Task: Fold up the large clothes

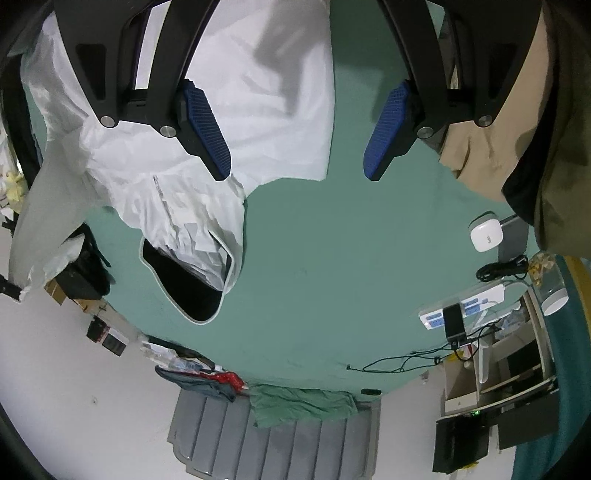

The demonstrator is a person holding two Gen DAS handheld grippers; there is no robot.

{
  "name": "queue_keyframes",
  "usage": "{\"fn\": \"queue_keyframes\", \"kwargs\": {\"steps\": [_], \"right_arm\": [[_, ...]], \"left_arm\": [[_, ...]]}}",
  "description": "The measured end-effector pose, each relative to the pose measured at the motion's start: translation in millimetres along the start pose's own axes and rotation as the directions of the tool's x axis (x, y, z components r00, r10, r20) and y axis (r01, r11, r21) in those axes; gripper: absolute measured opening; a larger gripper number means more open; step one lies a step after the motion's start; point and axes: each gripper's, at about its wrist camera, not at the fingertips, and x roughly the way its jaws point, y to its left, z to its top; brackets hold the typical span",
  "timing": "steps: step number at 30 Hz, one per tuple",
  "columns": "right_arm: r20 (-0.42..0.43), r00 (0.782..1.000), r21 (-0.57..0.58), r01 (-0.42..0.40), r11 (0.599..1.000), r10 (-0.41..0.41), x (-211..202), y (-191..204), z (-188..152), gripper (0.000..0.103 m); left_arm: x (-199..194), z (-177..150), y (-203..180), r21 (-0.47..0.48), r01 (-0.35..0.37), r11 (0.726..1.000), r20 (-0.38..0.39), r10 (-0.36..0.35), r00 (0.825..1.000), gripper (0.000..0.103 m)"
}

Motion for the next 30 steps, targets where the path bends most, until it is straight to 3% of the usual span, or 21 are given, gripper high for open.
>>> {"fn": "queue_keyframes", "kwargs": {"steps": [5, 8, 10, 12, 14, 16, 20, 23, 26, 28, 30], "right_arm": [[-0.043, 0.997, -0.035, -0.062, 0.997, 0.061, 32.3, 68.9, -47.4, 0.005], [-0.159, 0.986, -0.062, -0.064, 0.996, 0.053, 68.5, 106.6, -105.5, 0.006], [-0.287, 0.956, -0.079, -0.083, 0.993, 0.057, 93.7, 129.4, -150.7, 0.010], [-0.379, 0.925, -0.119, -0.083, 0.989, 0.032, 106.9, 149.1, -193.2, 0.028], [-0.414, 0.910, -0.170, -0.081, 0.982, 0.004, 108.5, 161.1, -221.0, 0.045], [-0.421, 0.907, -0.215, -0.076, 0.974, -0.022, 102.0, 168.4, -236.7, 0.047], [-0.401, 0.916, -0.245, -0.074, 0.967, -0.032, 86.0, 168.5, -232.0, 0.047], [-0.336, 0.941, -0.239, -0.059, 0.969, -0.026, 73.1, 157.5, -205.2, 0.048], [-0.287, 0.958, -0.157, -0.024, 0.987, -0.022, 83.1, 134.4, -167.9, 0.055], [-0.297, 0.955, -0.077, -0.018, 0.997, -0.006, 99.4, 120.9, -151.4, 0.068], [-0.352, 0.935, 0.019, -0.039, 0.999, 0.043, 125.5, 109.7, -144.7, 0.070]], "left_arm": [[5.3, -5.6, 5.3, 0.001, 0.000, 1.000, -0.058, 0.000, 0.998, 0.078], [9.7, -10.1, 8.7, -0.015, 0.001, 1.000, -0.085, -0.002, 0.996, 0.078], [12.0, -12.9, 12.9, -0.024, 0.001, 1.000, -0.102, -0.004, 0.995, 0.078], [13.9, -14.8, 19.3, -0.043, 0.003, 0.999, -0.116, -0.008, 0.993, 0.078], [15.3, -16.0, 24.1, -0.063, 0.010, 0.998, -0.127, -0.018, 0.992, 0.078], [16.5, -15.6, 28.0, -0.078, 0.021, 0.997, -0.134, -0.032, 0.991, 0.078], [16.7, -14.6, 30.2, -0.085, 0.031, 0.996, -0.134, -0.043, 0.990, 0.078], [17.5, -14.6, 30.1, -0.087, 0.039, 0.995, -0.138, -0.051, 0.989, 0.078], [19.4, -14.2, 30.0, -0.087, 0.039, 0.995, -0.143, -0.051, 0.988, 0.078], [20.5, -13.2, 31.1, -0.091, 0.042, 0.995, -0.143, -0.055, 0.988, 0.078], [21.8, -12.4, 31.3, -0.094, 0.038, 0.995, -0.149, -0.052, 0.988, 0.078]]}}
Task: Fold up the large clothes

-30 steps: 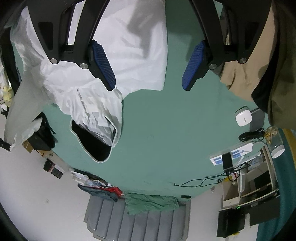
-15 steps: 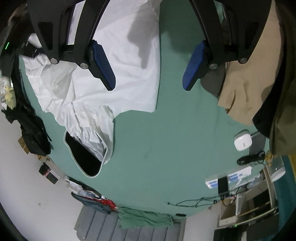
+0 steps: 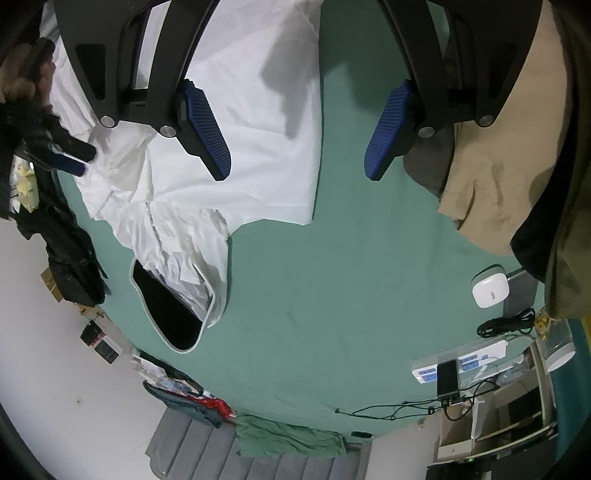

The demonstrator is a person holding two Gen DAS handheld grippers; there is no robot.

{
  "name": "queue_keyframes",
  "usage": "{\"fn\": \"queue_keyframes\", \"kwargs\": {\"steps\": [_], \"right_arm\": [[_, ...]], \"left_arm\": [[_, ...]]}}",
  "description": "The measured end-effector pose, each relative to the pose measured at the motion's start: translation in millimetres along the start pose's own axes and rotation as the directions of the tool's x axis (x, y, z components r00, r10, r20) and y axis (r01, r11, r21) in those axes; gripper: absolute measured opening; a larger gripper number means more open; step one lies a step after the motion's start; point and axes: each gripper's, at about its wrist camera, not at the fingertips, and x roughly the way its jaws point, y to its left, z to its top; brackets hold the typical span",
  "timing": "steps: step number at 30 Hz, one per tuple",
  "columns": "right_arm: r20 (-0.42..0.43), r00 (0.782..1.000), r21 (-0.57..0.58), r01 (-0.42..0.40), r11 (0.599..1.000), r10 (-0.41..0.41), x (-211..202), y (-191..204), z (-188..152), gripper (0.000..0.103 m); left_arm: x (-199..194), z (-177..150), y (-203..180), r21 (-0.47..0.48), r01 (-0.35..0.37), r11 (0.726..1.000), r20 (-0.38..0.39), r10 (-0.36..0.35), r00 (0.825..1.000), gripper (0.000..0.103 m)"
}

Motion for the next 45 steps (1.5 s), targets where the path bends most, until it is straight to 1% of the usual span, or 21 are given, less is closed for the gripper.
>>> {"fn": "queue_keyframes", "kwargs": {"steps": [1, 2, 3, 4, 7, 9, 11, 12, 16, 17, 18, 19, 20, 24, 27, 31, 33, 37, 41, 43, 45], "right_arm": [[-0.025, 0.998, 0.042, -0.062, 0.997, 0.063, 13.1, -6.3, 5.3, 0.069], [-0.031, 0.990, 0.067, -0.133, 0.989, 0.135, 20.6, -6.6, 5.2, 0.059], [-0.011, 0.977, 0.090, -0.211, 0.973, 0.213, 27.4, -7.5, 5.6, 0.012], [-0.003, 0.971, 0.080, -0.238, 0.968, 0.239, 35.9, -3.6, 8.9, 0.005], [0.049, 0.960, -0.022, -0.276, 0.961, 0.277, 33.9, 24.1, 17.5, 0.005], [0.093, 0.952, -0.179, -0.273, 0.945, 0.293, 18.7, 54.6, 20.7, 0.005], [0.125, 0.918, -0.453, -0.286, 0.844, 0.377, -1.5, 97.6, 16.5, 0.005], [0.097, 0.909, -0.518, -0.301, 0.801, 0.405, -1.0, 111.2, 17.8, 0.005], [0.002, 0.918, -0.602, -0.316, 0.733, 0.397, 24.5, 135.3, 24.9, 0.006], [-0.018, 0.928, -0.596, -0.308, 0.741, 0.371, 33.5, 133.7, 28.3, 0.012], [-0.019, 0.953, -0.587, -0.256, 0.768, 0.303, 44.5, 130.4, 31.6, 0.029], [0.006, 0.980, -0.570, -0.160, 0.806, 0.199, 53.1, 126.6, 35.0, 0.037], [0.026, 0.987, -0.550, -0.119, 0.826, 0.160, 53.4, 121.8, 35.3, 0.039], [0.048, 0.972, -0.562, -0.165, 0.811, 0.231, 33.6, 112.6, 13.1, 0.043], [0.012, 0.982, -0.522, -0.155, 0.839, 0.188, 38.9, 104.0, -4.7, 0.043], [0.090, 0.996, -0.412, 0.019, 0.911, 0.020, 39.6, 103.3, -25.9, 0.043], [0.138, 0.990, -0.378, 0.047, 0.924, 0.006, 34.0, 112.3, -30.4, 0.043], [0.188, 0.982, -0.348, 0.050, 0.936, 0.018, 50.2, 151.2, -21.3, 0.043], [0.223, 0.974, -0.243, 0.088, 0.966, -0.033, 60.9, 140.4, 10.4, 0.043], [0.193, 0.980, -0.173, 0.082, 0.981, -0.048, 72.5, 126.2, 27.3, 0.043], [0.052, 0.997, -0.135, -0.043, 0.990, 0.050, 99.1, 114.0, 38.8, 0.043]], "left_arm": [[0.5, 0.3, 0.5, -0.001, 0.003, 1.000, -0.001, -0.003, 1.000, 0.078], [0.9, 1.1, 0.9, 0.000, 0.003, 1.000, 0.000, -0.003, 1.000, 0.078], [1.4, 1.7, 1.3, 0.001, -0.002, 1.000, 0.001, 0.002, 1.000, 0.078], [2.0, 1.7, 2.3, 0.002, -0.005, 1.000, 0.001, 0.005, 1.000, 0.078], [2.8, 2.6, 6.8, -0.005, -0.006, 1.000, -0.001, 0.006, 1.000, 0.078], [1.5, 2.5, 11.8, -0.018, -0.013, 1.000, 0.002, 0.013, 1.000, 0.078], [-0.2, 3.3, 17.0, -0.030, -0.019, 0.999, 0.008, 0.019, 1.000, 0.078], [-1.5, 3.5, 19.7, -0.038, -0.021, 0.999, 0.011, 0.022, 1.000, 0.078], [-3.8, 5.9, 28.3, -0.063, -0.032, 0.998, 0.022, 0.033, 0.999, 0.078], [-3.3, 6.8, 28.9, -0.067, -0.032, 0.997, 0.023, 0.033, 0.999, 0.078], [-1.9, 7.9, 28.5, -0.068, -0.029, 0.997, 0.023, 0.031, 0.999, 0.078], [0.0, 8.5, 27.1, -0.063, -0.028, 0.998, 0.021, 0.029, 0.999, 0.078], [2.0, 8.1, 25.0, -0.056, -0.030, 0.998, 0.018, 0.031, 0.999, 0.078], [11.4, 4.7, 15.2, -0.026, -0.018, 1.000, -0.007, 0.018, 1.000, 0.078], [19.3, 0.2, 9.5, -0.012, -0.021, 1.000, -0.032, 0.020, 0.999, 0.078], [24.8, -3.4, 5.1, -0.009, -0.030, 1.000, -0.047, 0.029, 0.998, 0.078], [24.8, -3.3, 5.1, -0.011, -0.037, 0.999, -0.044, 0.036, 0.998, 0.078], [18.8, -1.5, 9.2, -0.031, -0.072, 0.997, -0.014, 0.071, 0.997, 0.078], [16.3, 2.3, 21.6, -0.061, -0.085, 0.994, -0.009, 0.085, 0.996, 0.078], [16.9, 3.5, 27.8, -0.074, -0.087, 0.993, -0.012, 0.086, 0.996, 0.078], [18.3, 4.2, 31.2, -0.075, -0.091, 0.993, -0.016, 0.090, 0.996, 0.078]]}}
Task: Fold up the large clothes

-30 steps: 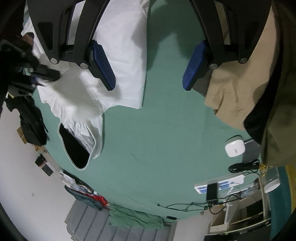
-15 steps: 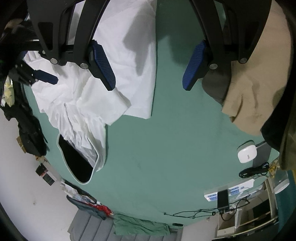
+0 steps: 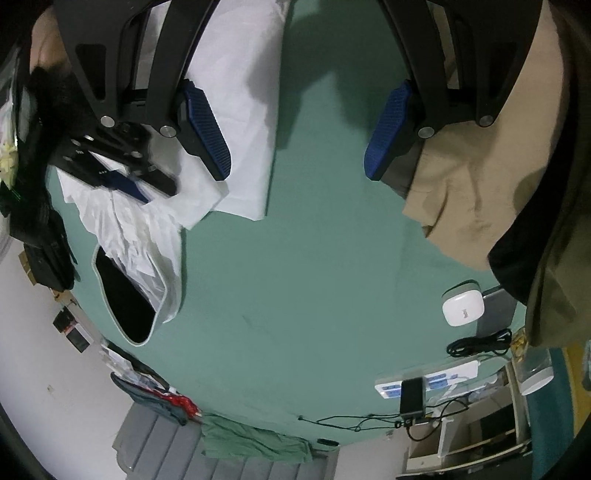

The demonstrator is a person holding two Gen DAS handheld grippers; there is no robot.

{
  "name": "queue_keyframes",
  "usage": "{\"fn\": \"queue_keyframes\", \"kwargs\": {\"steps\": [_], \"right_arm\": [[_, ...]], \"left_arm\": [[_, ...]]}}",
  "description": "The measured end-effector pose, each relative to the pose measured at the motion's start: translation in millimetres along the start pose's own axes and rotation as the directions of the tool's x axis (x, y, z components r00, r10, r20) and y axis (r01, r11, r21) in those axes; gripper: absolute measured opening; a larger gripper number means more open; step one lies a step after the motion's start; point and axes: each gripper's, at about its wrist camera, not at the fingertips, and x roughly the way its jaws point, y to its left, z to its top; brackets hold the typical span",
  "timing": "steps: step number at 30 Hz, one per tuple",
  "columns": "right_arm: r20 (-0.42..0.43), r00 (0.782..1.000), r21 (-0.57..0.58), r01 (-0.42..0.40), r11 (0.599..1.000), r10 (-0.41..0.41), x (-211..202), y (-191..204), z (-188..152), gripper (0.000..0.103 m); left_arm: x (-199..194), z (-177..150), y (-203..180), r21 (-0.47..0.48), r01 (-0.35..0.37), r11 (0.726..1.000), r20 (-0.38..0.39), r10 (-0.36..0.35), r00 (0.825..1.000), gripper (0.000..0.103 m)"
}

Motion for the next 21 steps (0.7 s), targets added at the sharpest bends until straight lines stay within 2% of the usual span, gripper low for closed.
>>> {"fn": "queue_keyframes", "kwargs": {"steps": [1, 2, 3, 5, 7, 9, 11, 14, 16, 17, 18, 20, 21], "right_arm": [[-0.003, 0.999, 0.012, -0.039, 0.999, 0.039, 3.2, -1.4, -0.9, 0.041], [0.020, 0.999, 0.003, -0.049, 0.999, 0.048, -0.9, 1.0, -2.8, 0.018], [0.049, 0.999, -0.027, -0.023, 0.999, 0.024, -6.1, 6.7, -5.7, 0.003], [0.131, 0.991, -0.068, 0.045, 0.997, -0.036, -22.8, 20.3, -14.1, 0.003], [0.221, 0.972, -0.087, 0.100, 0.991, -0.079, -40.6, 33.8, -22.3, 0.003], [0.276, 0.954, -0.149, 0.162, 0.975, -0.116, -53.8, 56.5, -34.7, 0.003], [0.287, 0.949, -0.204, 0.194, 0.960, -0.131, -55.3, 72.2, -45.4, 0.004], [0.229, 0.971, -0.297, 0.130, 0.946, -0.062, -56.0, 90.1, -71.6, 0.007], [0.144, 0.990, -0.329, 0.050, 0.943, -0.002, -51.8, 99.3, -92.8, 0.011], [0.111, 0.994, -0.333, 0.025, 0.943, 0.013, -50.0, 103.2, -100.4, 0.019], [0.081, 0.996, -0.335, 0.003, 0.942, 0.025, -49.3, 106.7, -107.8, 0.037], [0.057, 0.997, -0.342, -0.032, 0.939, 0.054, -54.8, 112.9, -122.6, 0.063], [0.062, 0.996, -0.339, -0.045, 0.940, 0.070, -60.5, 114.3, -127.2, 0.066]], "left_arm": [[0.9, 0.6, 1.2, 0.000, -0.001, 1.000, -0.003, 0.001, 1.000, 0.078], [1.6, 0.9, 2.9, -0.003, -0.002, 1.000, -0.005, 0.002, 1.000, 0.078], [1.5, 1.2, 4.3, -0.007, -0.003, 1.000, -0.006, 0.003, 1.000, 0.078], [-0.6, 2.0, 7.5, -0.016, -0.004, 1.000, -0.004, 0.004, 1.000, 0.078], [-5.5, 1.8, 9.6, -0.023, -0.004, 1.000, 0.007, 0.004, 1.000, 0.078], [-12.7, 1.0, 11.7, -0.026, -0.002, 1.000, 0.022, 0.002, 1.000, 0.078], [-19.4, -0.2, 13.8, -0.025, 0.004, 1.000, 0.033, -0.003, 0.999, 0.078], [-23.5, -1.0, 15.4, -0.021, 0.014, 1.000, 0.031, -0.014, 0.999, 0.078], [-24.1, -1.9, 15.8, -0.017, 0.016, 1.000, 0.029, -0.015, 0.999, 0.078], [-23.6, -2.3, 16.1, -0.017, 0.016, 1.000, 0.025, -0.015, 1.000, 0.078], [-23.2, -2.7, 16.5, -0.018, 0.018, 1.000, 0.022, -0.018, 1.000, 0.078], [-21.6, -3.3, 15.3, -0.023, 0.037, 0.999, 0.010, -0.037, 0.999, 0.078], [-21.5, -4.2, 13.9, -0.021, 0.044, 0.999, 0.009, -0.043, 0.999, 0.078]]}}
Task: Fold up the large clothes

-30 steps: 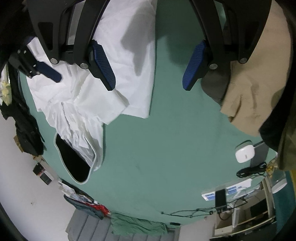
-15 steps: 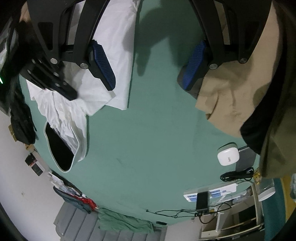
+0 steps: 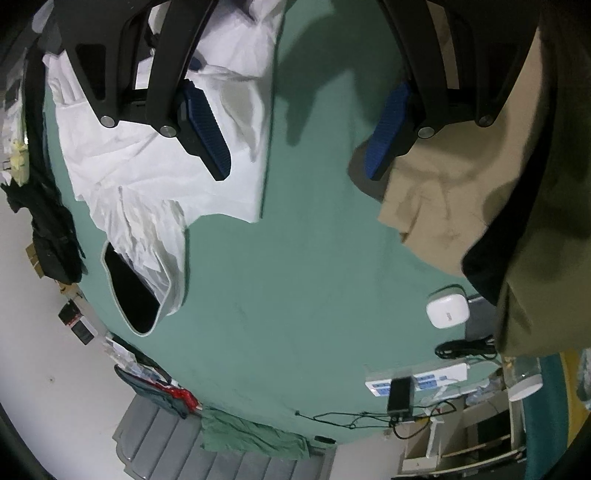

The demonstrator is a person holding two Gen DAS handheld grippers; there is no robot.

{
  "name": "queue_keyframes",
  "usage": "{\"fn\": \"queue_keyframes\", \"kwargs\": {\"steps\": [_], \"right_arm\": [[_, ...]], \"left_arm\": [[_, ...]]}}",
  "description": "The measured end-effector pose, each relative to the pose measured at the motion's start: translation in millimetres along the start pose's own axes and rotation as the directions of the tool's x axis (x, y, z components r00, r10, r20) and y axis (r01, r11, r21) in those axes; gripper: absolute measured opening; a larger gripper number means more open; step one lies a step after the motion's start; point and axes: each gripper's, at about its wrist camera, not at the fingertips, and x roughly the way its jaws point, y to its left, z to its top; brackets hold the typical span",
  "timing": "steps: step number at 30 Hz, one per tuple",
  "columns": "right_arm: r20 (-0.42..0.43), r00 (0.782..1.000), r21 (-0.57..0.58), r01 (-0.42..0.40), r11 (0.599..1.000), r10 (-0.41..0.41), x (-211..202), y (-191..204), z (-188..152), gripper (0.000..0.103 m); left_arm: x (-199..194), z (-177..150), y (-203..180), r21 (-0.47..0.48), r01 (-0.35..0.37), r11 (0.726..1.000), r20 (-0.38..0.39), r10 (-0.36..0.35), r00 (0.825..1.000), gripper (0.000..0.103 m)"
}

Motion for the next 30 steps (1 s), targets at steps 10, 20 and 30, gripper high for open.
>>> {"fn": "queue_keyframes", "kwargs": {"steps": [10, 20, 30], "right_arm": [[0.071, 0.996, 0.053, 0.054, 0.997, -0.057, -76.5, -49.3, -18.6, 0.066], [-0.132, 0.912, 0.338, 0.409, 0.848, -0.388, -98.5, -303.8, -66.9, 0.066], [-0.138, 0.977, 0.463, 0.211, 0.861, -0.165, -72.8, -400.2, -80.3, 0.002]], "left_arm": [[22.8, -23.3, -44.0, 0.135, 0.100, 0.986, -0.103, -0.087, 0.991, 0.078], [46.3, -59.4, -47.9, 0.228, 0.003, 0.974, -0.125, 0.027, 0.992, 0.012], [5.3, -34.7, -68.2, 0.225, 0.001, 0.974, 0.086, -0.021, 0.996, 0.005]]}}
